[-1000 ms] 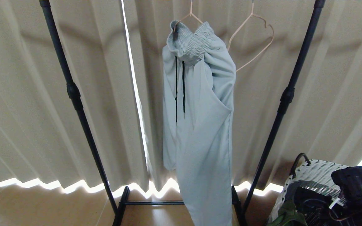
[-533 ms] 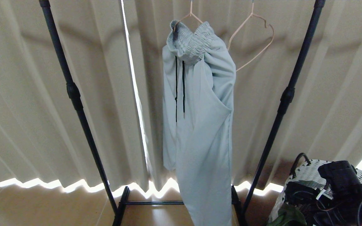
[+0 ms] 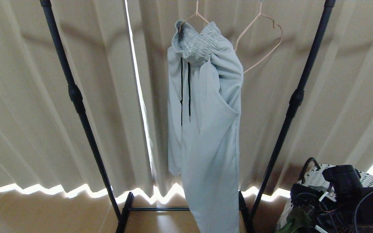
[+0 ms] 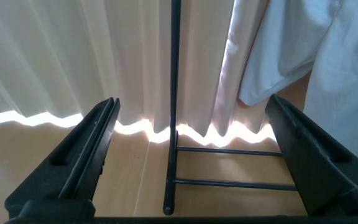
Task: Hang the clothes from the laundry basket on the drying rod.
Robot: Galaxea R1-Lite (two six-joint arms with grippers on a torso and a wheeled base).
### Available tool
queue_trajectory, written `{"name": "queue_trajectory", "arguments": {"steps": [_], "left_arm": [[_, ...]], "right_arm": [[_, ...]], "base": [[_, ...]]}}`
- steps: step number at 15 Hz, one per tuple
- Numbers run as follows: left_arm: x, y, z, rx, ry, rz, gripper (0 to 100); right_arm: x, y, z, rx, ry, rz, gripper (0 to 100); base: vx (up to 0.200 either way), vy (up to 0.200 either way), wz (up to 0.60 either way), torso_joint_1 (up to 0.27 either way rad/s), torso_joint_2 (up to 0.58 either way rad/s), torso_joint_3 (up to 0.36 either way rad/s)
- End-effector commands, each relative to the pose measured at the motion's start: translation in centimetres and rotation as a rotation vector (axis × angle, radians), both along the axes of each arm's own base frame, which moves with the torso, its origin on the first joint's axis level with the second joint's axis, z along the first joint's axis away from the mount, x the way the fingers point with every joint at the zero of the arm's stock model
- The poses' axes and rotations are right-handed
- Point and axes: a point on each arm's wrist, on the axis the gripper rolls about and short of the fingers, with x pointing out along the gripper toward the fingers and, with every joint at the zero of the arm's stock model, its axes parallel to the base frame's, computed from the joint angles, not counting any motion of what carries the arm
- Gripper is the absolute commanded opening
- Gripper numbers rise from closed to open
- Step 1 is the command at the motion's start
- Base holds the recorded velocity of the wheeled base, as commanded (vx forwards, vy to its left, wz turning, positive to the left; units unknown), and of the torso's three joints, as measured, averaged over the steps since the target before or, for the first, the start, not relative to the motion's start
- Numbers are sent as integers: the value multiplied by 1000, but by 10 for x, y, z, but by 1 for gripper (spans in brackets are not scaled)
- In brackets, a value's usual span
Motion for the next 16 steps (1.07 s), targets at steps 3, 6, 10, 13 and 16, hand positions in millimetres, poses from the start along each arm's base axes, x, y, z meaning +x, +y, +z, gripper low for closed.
{"name": "queue_trajectory", "arguments": {"steps": [3, 6, 10, 13, 16], "left_arm": [[0, 0, 0, 0, 1, 1, 100], [0, 0, 0, 0, 1, -1, 100], [0, 0, 0, 0, 0, -1, 100], [0, 0, 0, 3, 0, -2, 100], [0, 0, 0, 4, 0, -10, 100]], "right_arm": [[6, -1, -2, 1, -37, -1, 0], [6, -1, 2, 1, -68, 0, 0], [-21, 0, 45, 8, -227, -2, 0], [-54, 2, 98, 38, -479, -38, 0], [-73, 8, 143, 135, -604, -88, 0]], "base": [[0, 0, 0, 0, 0, 0], [0, 0, 0, 0, 0, 0], [0, 0, 0, 0, 0, 0], [0, 0, 0, 0, 0, 0], [0, 0, 0, 0, 0, 0]]}}
